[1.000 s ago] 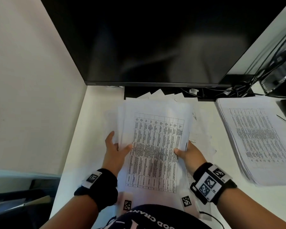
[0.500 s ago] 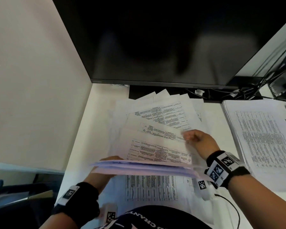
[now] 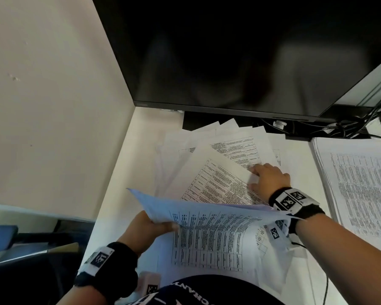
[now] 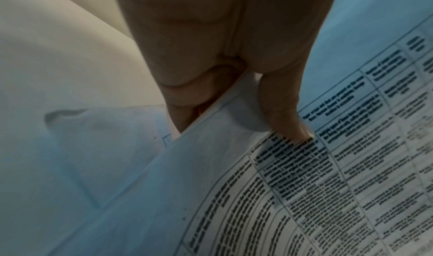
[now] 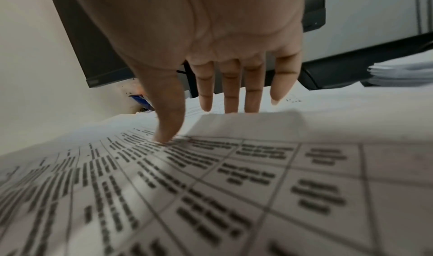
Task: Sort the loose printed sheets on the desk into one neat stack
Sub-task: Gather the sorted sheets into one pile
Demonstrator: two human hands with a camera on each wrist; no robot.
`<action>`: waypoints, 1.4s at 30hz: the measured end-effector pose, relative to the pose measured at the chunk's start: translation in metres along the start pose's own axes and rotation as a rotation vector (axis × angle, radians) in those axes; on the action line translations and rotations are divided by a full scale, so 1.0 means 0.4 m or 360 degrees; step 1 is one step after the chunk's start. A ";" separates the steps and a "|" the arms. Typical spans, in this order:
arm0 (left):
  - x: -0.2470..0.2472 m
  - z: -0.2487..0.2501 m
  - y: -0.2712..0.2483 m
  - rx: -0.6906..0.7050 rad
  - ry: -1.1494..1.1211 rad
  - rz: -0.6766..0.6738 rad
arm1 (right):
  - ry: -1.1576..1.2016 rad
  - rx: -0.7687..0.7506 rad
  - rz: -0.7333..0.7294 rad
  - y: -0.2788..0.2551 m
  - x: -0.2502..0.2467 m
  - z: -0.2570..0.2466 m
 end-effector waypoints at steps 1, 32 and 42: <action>0.004 0.004 -0.003 0.0003 -0.0016 -0.0019 | -0.0072 -0.0033 -0.0016 0.002 0.000 -0.004; 0.085 0.146 0.098 0.0239 -0.0065 0.0535 | 0.2102 0.0298 0.0026 -0.208 0.022 0.020; 0.080 0.333 0.033 0.0720 0.0253 0.0553 | 0.1328 -0.0108 0.0619 -0.215 -0.143 0.005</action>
Point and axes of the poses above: each hand's wrist, its own y-axis towards the middle knuckle, its own x-axis out of the palm, z = x × y, the point moved 5 cm from there along y, towards the middle knuckle, and after that the axes turned 2 degrees about -x, right-handed, at the moved point
